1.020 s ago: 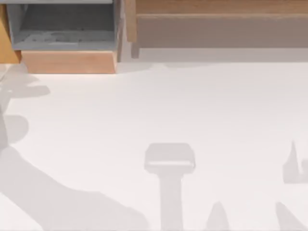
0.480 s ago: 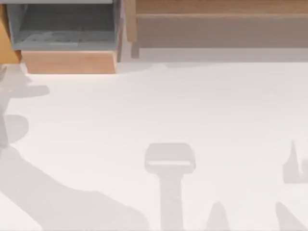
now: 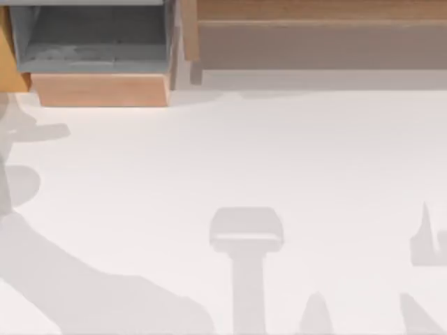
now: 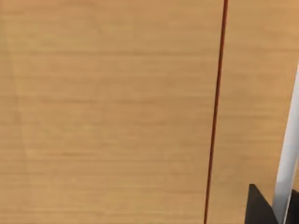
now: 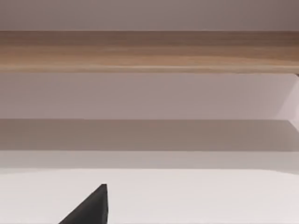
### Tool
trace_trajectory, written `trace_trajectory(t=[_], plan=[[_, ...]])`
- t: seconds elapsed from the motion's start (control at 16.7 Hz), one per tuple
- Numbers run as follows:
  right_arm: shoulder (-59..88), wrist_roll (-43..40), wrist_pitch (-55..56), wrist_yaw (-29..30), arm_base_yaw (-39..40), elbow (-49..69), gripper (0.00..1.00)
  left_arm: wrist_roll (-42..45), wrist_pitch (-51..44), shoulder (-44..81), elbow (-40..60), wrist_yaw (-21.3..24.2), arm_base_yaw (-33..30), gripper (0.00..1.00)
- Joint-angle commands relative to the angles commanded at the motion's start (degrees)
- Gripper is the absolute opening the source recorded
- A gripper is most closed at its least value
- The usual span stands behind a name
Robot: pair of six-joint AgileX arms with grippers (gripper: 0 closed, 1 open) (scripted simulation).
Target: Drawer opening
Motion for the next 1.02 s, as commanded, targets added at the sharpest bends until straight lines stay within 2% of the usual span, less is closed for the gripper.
trace_trajectory(t=[0.48, 1.02], plan=[[0.0, 0.0, 0.0, 0.0, 0.0, 0.0, 1.0, -0.28, 0.13, -0.12, -1.02, 0.29, 0.49, 0.0], [0.0, 0.0, 0.0, 0.0, 0.0, 0.0, 1.0, -0.1, 7.96, -6.77, -15.96, 3.98, 4.27, 0.0]])
